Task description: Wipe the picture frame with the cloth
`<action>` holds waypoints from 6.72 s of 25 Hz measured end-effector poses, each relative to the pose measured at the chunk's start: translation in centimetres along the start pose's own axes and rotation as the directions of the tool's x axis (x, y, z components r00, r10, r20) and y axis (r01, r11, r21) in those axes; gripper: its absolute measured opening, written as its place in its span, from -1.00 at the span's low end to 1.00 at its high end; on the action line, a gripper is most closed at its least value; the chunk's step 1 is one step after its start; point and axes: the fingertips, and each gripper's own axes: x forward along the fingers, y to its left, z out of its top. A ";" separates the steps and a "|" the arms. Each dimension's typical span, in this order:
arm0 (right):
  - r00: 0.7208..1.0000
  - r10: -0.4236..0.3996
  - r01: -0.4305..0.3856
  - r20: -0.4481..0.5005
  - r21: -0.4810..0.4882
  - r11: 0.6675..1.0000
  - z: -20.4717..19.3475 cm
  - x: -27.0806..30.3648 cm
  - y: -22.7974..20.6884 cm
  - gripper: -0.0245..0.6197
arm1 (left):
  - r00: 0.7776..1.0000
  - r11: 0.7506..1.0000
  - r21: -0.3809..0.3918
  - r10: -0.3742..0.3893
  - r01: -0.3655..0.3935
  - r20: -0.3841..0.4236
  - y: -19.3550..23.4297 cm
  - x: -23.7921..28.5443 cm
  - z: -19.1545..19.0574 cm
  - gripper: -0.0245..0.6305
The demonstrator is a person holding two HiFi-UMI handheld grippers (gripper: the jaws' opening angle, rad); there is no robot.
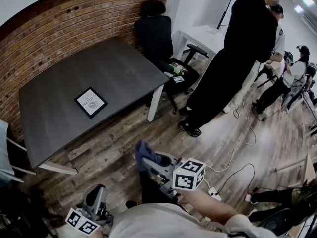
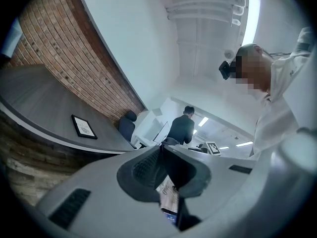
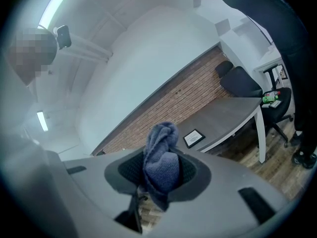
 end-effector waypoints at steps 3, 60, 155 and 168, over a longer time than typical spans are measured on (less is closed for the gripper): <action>1.000 0.003 -0.003 -0.009 0.002 1.000 0.6 1.1 -1.2 -0.55 | 1.000 1.000 -0.002 0.023 -0.023 0.001 1.0 0.8 0.3 -0.83; 0.907 -0.166 0.108 -0.388 -0.168 0.980 8.6 33.0 -21.2 -0.55 | 0.850 0.932 0.287 0.328 -0.221 -0.413 37.2 19.8 4.8 -0.33; 0.647 -0.101 0.019 -0.756 -0.117 0.993 -1.4 44.6 -31.9 -0.58 | 0.538 0.656 0.559 0.748 -0.507 -0.389 48.8 23.9 1.7 -0.85; 0.633 -0.132 0.042 -0.763 -0.136 0.990 -2.6 40.0 -30.9 -0.57 | 0.547 0.663 0.560 0.740 -0.497 -0.391 48.9 23.8 1.6 -0.85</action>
